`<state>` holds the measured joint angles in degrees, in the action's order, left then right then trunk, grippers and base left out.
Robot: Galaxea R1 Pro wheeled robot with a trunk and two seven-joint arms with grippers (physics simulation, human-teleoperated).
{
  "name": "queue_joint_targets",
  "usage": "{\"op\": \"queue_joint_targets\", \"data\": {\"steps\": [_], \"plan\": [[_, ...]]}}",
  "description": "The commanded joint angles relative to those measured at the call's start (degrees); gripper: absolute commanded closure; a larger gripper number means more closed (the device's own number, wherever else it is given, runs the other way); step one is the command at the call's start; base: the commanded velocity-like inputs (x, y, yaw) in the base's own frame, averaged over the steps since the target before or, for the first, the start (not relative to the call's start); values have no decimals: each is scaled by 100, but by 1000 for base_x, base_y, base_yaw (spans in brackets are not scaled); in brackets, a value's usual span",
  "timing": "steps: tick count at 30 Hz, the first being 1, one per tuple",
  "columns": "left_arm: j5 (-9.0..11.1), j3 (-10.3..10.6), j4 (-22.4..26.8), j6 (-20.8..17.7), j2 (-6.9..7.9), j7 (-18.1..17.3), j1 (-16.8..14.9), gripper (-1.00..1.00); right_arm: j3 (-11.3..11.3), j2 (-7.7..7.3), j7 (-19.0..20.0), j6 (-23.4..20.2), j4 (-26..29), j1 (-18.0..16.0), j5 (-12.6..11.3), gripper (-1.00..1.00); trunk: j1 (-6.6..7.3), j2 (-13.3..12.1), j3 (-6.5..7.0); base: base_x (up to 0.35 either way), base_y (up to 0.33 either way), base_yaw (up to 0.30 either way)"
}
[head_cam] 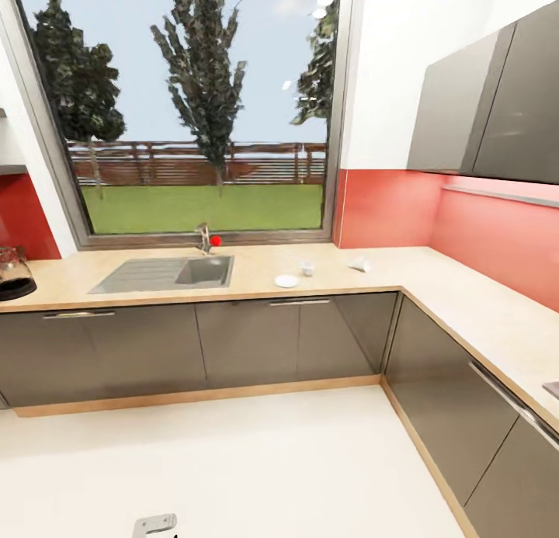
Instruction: Set up a coffee station on the kitchen countertop: keep the coffee maker on the countertop, move the bottle of coffee from the kitchen shelf to the counter next to the coffee maker, place a paper coffee filter on top of the coffee maker, put the saucer next to the coffee maker with the coffee cup on the saucer, and place the electric kettle next to the coffee maker.
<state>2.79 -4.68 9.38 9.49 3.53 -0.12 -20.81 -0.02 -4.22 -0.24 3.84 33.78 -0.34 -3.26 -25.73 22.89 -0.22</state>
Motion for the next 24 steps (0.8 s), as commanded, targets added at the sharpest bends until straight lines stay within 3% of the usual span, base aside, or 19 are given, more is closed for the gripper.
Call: {"op": "queue_joint_targets", "data": {"steps": [1, 9, 12, 14, 16, 17, 18, 19, 23, 24], "plan": [[29, -13, -7, 18, -1, -6, -2, -100, 2, 0, -2, 20, -3, -1, -34, -100, -5, 3, -2, 337, 147, 0], [6, 11, 84, 18, -25, -41, -37, -100, -25, 0, -2, 20, -126, -1, -34, -100, -5, 3, -2, 337, 55, 0], [-236, 94, 241, 18, -51, -48, -93, -100, -25, 0, -2, 20, -339, -1, -34, -100, -5, 3, -2, 224, 3, 0], [-530, 138, 925, -10, -76, -53, -106, -100, -2, 0, -1, 16, -407, -1, -30, -100, -5, 3, -2, 43, 1, 0], [-676, 137, 1712, -124, -81, -56, -128, -100, 8, 0, 10, 9, -421, -1, -27, -100, -5, 3, -2, 11, 0, 0], [-698, 141, 2151, -402, -122, -73, -314, -100, 10, 4, 13, 5, -424, -1, -26, -100, -5, 3, -2, 2, 0, 0], [-700, 142, 2226, -488, -137, -84, -369, -100, 10, 5, 14, 5, -424, -1, -26, -100, -5, 3, -2, 2, 0, 0], [-706, 143, 2467, -846, -202, -188, -637, -100, 11, 7, 15, 4, -424, -1, -26, -100, -5, 3, -2, 0, 0, 0], [-704, 138, 2675, -1381, -351, -556, -1346, -100, 11, 8, 15, 3, -425, -1, -25, -100, -5, 3, -2, 0, 0, 0], [-702, 136, 2696, -1566, -435, -626, -1669, -100, 11, 14, 15, 3, -422, -1, -25, -100, -5, 3, -2, 0, 0, 0]]}}
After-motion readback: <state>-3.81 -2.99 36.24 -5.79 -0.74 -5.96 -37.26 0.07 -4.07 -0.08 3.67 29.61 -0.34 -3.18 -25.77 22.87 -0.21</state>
